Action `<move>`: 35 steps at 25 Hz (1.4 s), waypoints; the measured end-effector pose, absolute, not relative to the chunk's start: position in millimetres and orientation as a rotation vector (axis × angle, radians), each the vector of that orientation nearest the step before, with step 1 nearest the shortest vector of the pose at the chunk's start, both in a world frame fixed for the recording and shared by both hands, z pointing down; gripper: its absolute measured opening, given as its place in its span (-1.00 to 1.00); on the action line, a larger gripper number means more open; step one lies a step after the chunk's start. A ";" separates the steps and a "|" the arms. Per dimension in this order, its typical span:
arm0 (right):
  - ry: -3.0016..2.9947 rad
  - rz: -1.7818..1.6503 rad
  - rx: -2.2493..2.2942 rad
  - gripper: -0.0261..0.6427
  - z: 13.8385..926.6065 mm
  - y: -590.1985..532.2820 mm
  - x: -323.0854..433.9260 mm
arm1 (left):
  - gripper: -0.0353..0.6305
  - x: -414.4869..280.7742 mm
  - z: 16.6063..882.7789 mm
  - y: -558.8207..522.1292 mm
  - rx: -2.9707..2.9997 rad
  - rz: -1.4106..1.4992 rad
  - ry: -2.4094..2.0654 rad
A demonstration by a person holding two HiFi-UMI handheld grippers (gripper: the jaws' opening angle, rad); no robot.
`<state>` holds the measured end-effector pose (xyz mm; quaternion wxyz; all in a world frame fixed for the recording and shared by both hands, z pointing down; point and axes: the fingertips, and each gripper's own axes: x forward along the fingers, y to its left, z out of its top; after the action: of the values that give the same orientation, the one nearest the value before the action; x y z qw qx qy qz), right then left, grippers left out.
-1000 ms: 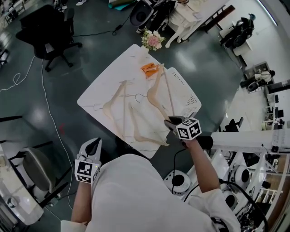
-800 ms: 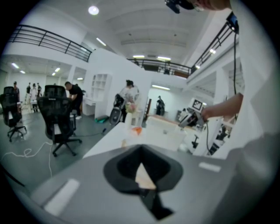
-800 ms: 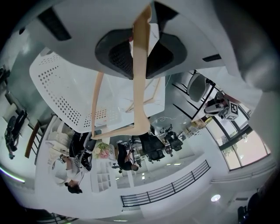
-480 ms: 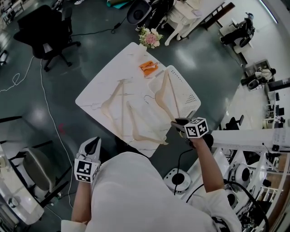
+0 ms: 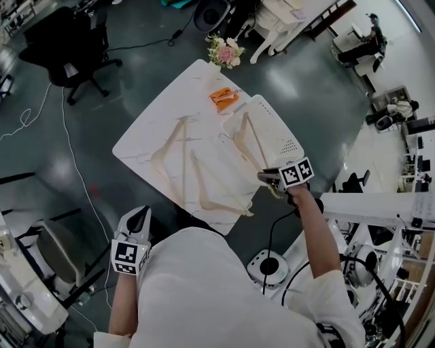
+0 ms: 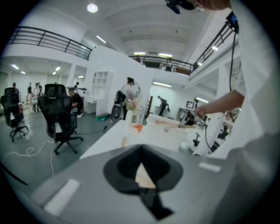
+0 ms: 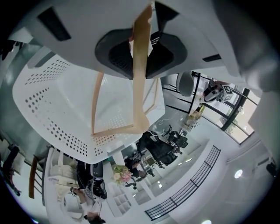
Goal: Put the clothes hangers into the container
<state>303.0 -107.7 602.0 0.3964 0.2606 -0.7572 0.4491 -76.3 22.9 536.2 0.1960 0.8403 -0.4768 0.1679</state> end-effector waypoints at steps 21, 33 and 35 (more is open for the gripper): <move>-1.855 1.243 0.620 -0.64 634.6 -135.1 305.0 | -0.89 -74.9 544.0 10.7 2.326 0.509 -1.318; -1.928 1.004 0.853 -0.43 606.8 -154.9 318.4 | -0.89 -78.4 542.2 13.9 2.355 0.488 -1.294; -1.943 0.936 0.878 -0.44 595.1 -154.2 314.8 | -0.89 -80.5 541.4 13.7 2.365 0.479 -1.290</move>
<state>314.8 -154.2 595.1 0.3956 0.3462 -0.7664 0.3692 -80.5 13.7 541.4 0.2011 0.8466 -0.4619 0.1715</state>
